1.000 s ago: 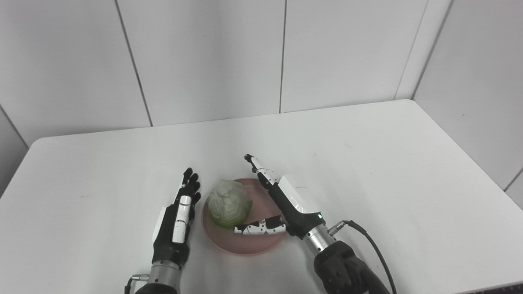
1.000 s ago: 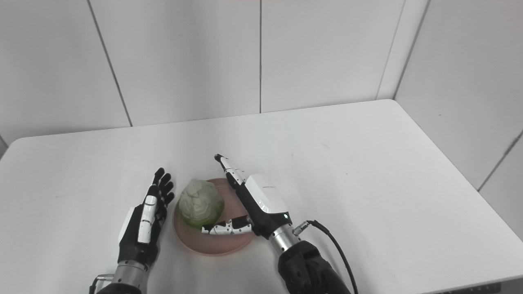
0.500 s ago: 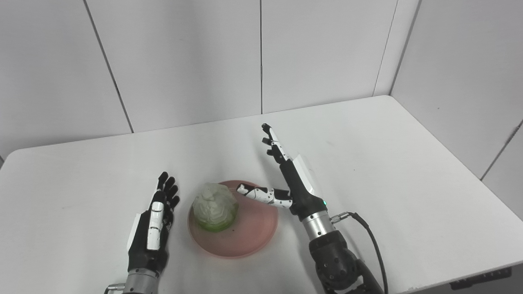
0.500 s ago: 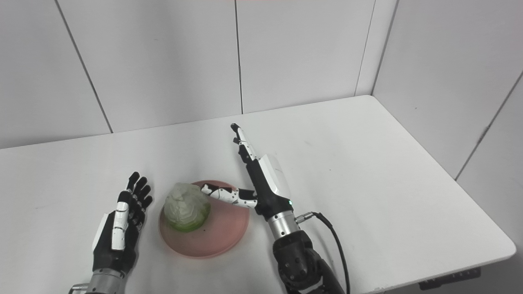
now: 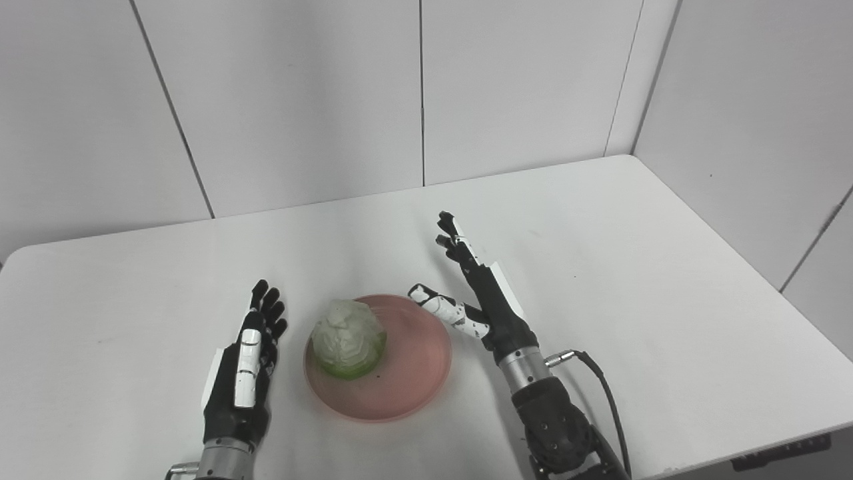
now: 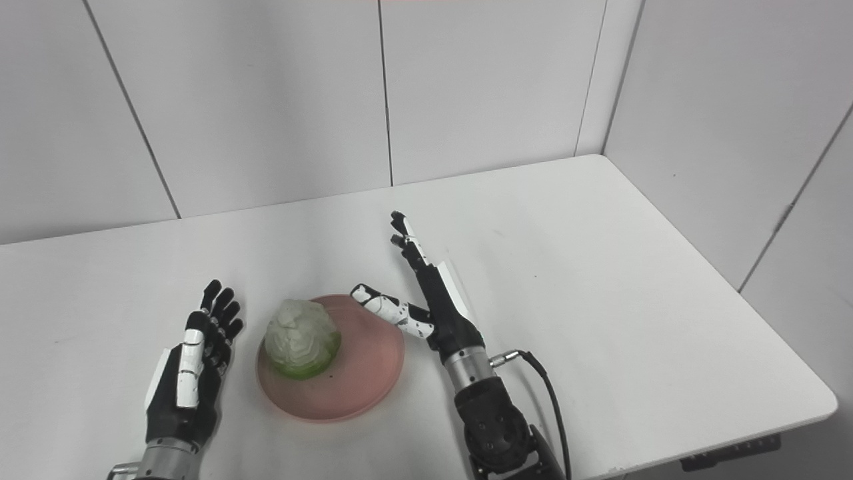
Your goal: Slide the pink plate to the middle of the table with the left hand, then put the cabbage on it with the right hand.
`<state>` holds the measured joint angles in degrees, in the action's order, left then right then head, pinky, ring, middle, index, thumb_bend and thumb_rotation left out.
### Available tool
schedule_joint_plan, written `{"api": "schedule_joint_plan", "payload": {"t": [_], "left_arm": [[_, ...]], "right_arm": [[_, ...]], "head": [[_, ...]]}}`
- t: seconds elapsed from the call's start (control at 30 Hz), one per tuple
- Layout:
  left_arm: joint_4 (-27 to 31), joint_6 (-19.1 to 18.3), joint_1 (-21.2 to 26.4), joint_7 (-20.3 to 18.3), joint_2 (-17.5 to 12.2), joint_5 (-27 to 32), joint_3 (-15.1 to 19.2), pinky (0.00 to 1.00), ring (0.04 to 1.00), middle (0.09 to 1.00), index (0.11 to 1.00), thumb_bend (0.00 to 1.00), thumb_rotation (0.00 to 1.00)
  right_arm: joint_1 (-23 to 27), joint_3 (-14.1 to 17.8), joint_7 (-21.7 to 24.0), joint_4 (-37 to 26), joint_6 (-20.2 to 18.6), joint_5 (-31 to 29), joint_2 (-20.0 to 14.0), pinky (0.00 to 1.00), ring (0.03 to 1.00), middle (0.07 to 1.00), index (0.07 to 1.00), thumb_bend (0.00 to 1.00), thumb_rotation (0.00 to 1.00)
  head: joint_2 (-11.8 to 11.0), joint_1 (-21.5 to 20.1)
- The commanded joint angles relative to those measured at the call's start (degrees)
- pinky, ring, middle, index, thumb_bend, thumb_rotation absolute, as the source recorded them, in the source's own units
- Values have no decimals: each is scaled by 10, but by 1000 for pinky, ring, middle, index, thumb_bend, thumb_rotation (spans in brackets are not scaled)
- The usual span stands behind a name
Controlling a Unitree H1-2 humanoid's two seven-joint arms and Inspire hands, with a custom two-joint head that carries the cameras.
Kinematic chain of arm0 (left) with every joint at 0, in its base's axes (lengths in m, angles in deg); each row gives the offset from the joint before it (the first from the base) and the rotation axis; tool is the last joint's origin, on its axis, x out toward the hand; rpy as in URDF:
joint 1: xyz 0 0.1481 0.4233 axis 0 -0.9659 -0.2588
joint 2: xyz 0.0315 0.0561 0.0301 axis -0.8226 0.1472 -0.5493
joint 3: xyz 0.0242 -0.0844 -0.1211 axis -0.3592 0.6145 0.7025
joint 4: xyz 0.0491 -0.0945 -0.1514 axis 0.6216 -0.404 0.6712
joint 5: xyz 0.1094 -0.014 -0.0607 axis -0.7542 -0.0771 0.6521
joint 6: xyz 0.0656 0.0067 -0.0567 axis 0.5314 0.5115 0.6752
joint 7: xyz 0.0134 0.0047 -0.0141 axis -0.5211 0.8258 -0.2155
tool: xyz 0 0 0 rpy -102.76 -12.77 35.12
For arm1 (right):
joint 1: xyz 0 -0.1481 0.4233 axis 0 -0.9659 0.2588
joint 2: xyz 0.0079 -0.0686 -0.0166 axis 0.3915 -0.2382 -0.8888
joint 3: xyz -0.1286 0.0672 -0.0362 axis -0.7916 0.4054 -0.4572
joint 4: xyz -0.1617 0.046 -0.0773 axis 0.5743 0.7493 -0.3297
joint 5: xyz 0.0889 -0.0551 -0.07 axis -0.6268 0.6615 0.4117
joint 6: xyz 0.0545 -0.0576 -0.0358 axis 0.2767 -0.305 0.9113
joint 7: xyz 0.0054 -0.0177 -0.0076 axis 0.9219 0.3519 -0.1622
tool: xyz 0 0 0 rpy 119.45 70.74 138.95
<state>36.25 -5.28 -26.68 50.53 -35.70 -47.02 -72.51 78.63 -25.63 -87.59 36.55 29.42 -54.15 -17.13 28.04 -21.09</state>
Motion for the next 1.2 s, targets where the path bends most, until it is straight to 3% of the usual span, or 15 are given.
{"api": "schedule_joint_plan", "payload": {"t": [0.0,0.27,0.5,0.63,0.8,0.93,1.17], "left_arm": [[-33,23,-14,-7,-10,6,8,1000,1000,1000,1000,727,992],[-56,43,-6,-21,-20,21,22,1000,1000,1000,1000,724,996],[-71,51,0,-21,-24,31,37,979,996,1000,1000,699,947],[-69,47,-3,-28,-32,27,32,980,1000,1000,1000,705,983],[-69,55,-6,-32,-33,26,28,977,1000,1000,1000,702,992],[-62,45,-10,-34,-30,27,25,986,1000,1000,1000,704,991],[-62,53,-7,-10,-15,10,26,958,980,991,990,733,947]], "right_arm": [[10,5,-9,-1,-3,-2,11,896,893,933,968,661,857],[5,-1,-9,17,-1,9,25,879,890,909,954,629,872],[5,8,18,44,31,-66,34,861,904,943,980,625,772],[5,9,20,54,50,-84,32,879,919,949,976,626,746],[2,13,32,51,45,-109,30,899,932,957,979,624,722],[-3,12,32,45,39,-106,26,903,942,961,986,647,765],[-2,16,37,39,32,-116,20,919,947,978,992,651,775]], "head": [[4,-6],[1,-29],[1,-28],[3,-19],[2,-11],[-2,2],[-2,12]]}}
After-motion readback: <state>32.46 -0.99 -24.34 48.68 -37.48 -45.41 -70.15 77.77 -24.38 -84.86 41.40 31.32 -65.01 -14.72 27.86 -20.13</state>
